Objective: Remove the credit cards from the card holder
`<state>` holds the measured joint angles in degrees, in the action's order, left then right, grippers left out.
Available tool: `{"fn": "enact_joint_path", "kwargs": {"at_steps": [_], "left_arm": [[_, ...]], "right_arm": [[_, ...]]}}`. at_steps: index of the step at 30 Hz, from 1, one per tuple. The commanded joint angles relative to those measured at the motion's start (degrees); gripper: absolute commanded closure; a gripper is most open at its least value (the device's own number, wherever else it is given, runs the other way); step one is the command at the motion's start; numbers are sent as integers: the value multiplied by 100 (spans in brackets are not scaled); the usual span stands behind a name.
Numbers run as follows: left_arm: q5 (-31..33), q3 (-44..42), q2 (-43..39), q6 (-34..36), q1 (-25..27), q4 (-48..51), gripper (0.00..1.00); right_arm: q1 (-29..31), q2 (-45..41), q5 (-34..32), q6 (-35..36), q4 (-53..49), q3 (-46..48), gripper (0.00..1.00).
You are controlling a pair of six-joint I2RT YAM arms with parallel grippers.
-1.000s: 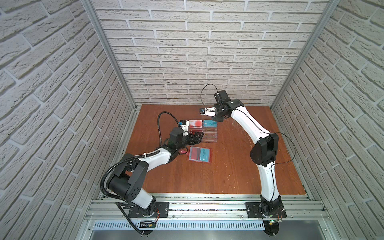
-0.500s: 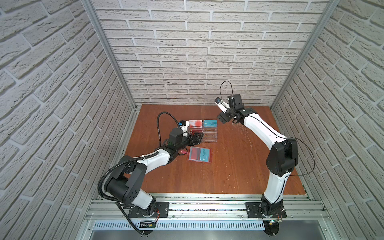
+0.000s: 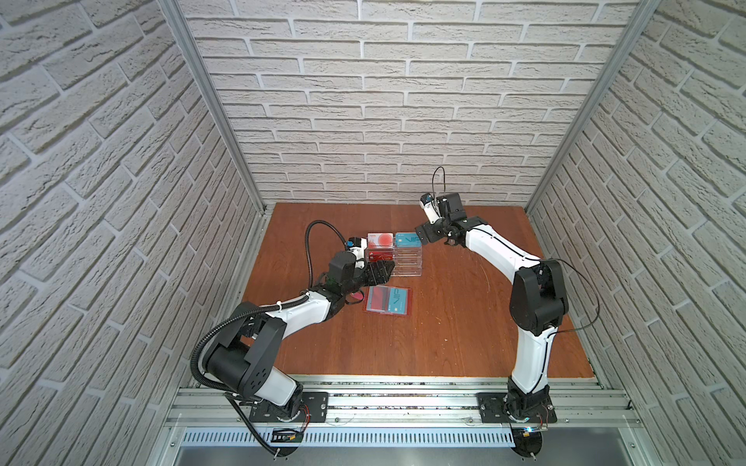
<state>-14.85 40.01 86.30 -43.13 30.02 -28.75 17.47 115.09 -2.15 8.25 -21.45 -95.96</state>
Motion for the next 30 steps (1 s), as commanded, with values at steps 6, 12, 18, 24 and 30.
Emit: {"fn": "enact_joint_path", "kwargs": {"at_steps": [6,12,18,24,30], "left_arm": [[9,-12,87,33,17,-314,2],[-9,24,153,15,13,-324,2],[-9,24,151,24,4,-275,2],[-24,21,101,8,4,-227,2],[-27,-50,-72,-28,64,-184,2]], "right_arm": [[19,238,186,-313,203,60,0],[23,369,145,-419,251,0,0],[24,409,257,-456,272,-12,0],[19,109,646,-468,386,232,0],[20,-656,485,-810,528,784,0]]}}
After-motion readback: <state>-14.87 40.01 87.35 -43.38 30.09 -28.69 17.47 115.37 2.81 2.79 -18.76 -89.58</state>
